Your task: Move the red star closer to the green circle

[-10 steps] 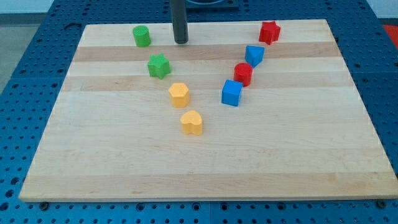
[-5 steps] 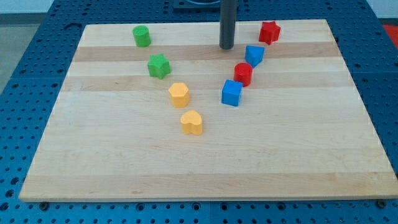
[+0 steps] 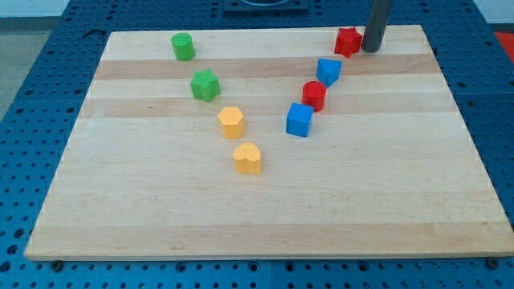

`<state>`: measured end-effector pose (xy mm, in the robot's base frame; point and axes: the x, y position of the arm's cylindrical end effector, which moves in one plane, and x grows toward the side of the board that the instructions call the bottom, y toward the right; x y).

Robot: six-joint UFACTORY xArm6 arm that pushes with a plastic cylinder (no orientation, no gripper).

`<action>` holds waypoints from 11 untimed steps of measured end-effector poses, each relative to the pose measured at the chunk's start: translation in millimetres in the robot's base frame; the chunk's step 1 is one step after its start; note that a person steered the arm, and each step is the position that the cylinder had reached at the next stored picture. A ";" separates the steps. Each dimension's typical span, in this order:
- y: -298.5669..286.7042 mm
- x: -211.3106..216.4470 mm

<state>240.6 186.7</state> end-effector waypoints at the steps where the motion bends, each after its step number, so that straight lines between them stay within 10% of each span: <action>1: -36.3 -0.6; 6: -223.9 50.9; 11: -329.8 -49.5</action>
